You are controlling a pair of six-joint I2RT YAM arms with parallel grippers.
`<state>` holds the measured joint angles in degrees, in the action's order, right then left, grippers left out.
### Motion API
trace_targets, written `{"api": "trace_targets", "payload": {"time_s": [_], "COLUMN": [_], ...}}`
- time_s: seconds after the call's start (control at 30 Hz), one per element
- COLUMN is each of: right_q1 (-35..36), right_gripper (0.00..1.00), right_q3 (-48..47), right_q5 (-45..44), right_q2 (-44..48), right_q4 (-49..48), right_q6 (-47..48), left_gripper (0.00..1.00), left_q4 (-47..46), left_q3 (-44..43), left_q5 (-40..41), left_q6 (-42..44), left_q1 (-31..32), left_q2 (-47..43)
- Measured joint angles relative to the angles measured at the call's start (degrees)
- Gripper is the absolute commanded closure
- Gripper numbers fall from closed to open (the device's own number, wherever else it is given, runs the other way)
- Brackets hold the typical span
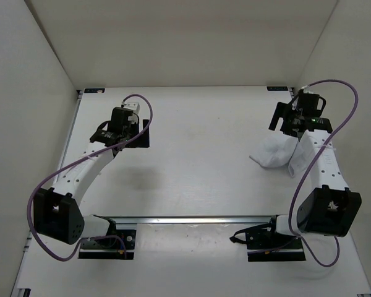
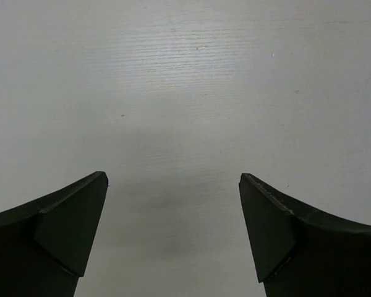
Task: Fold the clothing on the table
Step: Move the skirt to the center of the board
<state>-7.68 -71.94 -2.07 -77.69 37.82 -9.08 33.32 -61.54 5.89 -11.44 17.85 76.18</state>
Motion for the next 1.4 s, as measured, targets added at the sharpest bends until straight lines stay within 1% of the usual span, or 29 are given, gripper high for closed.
{"api": "trace_targets", "payload": {"time_s": [0.2,0.33,0.47,0.53,0.6,0.67,0.87,0.9,0.93,0.97,1.0,1.03,1.07,1.17,1.27,1.33,1.4], "right_q1": [-1.6,-4.9,-7.2,-7.8,-8.2,-8.5,-8.5,-8.5,-8.6,-8.6,-8.8,-8.9,-9.1,-9.1,-7.4,-4.4,-0.8], "right_gripper": [0.01,0.01,0.01,0.01,0.02,0.07,0.22,0.27,0.36,0.51,0.62,0.84,1.00,1.00,1.00,1.00,1.00], "right_q3": [0.6,5.1,11.1,12.6,13.3,13.4,15.0,15.2,15.3,15.3,15.3,15.3,15.3,14.7,13.1,9.2,3.0], "right_q5": [-6.2,-8.0,-9.2,-9.2,-9.2,-9.3,-10.8,-11.0,-11.1,-11.1,-10.9,-10.7,-10.5,-9.9,-9.6,-8.3,-5.3], "right_q2": [-4.3,-4.6,-3.3,-3.3,-4.2,-5.8,-9.5,-10.1,-10.5,-11.1,-11.6,-12.2,-12.7,-14.2,-14.3,-14.6,-15.6], "right_q4": [3.4,4.0,2.1,2.0,1.6,0.2,-5.8,-6.6,-7.4,-8.2,-8.9,-9.6,-10.0,-11.0,-11.0,-9.8,-8.6], "right_q6": [-1.3,-1.7,-1.2,-1.3,-1.5,-1.7,-1.2,-1.1,-1.0,-0.8,-0.6,-0.6,-0.5,-0.9,0.0,0.8,1.4], "left_gripper": [0.02,0.02,0.02,0.01,0.01,0.01,0.01,0.02,0.01,0.01,0.02,0.01,0.01,0.01,0.02,0.01,0.01], "left_q4": [1.2,1.5,1.4,1.3,1.4,1.3,1.2,1.2,1.2,1.2,1.2,1.1,1.1,1.0,1.2,1.2,1.2], "left_q3": [-1.9,-2.8,-2.0,-2.0,-2.0,-2.0,-2.1,-2.1,-2.1,-2.1,-2.0,-2.1,-2.1,-2.1,-2.9,-3.9,-4.6], "left_q5": [1.9,2.0,1.1,0.8,0.5,-0.3,-2.6,-3.0,-3.4,-3.6,-3.9,-4.2,-4.6,-5.5,-6.1,-6.6,-7.2], "left_q6": [0.4,0.5,0.4,0.3,0.3,0.4,0.2,0.1,0.0,-0.1,-0.2,-0.3,-0.4,-0.6,-0.7,-0.8,-1.1], "left_q1": [1.2,2.8,2.3,1.9,1.4,0.9,0.1,0.1,0.0,0.0,-0.1,-0.1,-0.2,-0.5,-0.5,-0.5,-0.4], "left_q2": [0.3,2.2,2.6,3.2,3.7,4.2,5.5,5.7,5.8,5.9,6.0,6.1,6.2,7.4,9.5,10.4,10.6]}}
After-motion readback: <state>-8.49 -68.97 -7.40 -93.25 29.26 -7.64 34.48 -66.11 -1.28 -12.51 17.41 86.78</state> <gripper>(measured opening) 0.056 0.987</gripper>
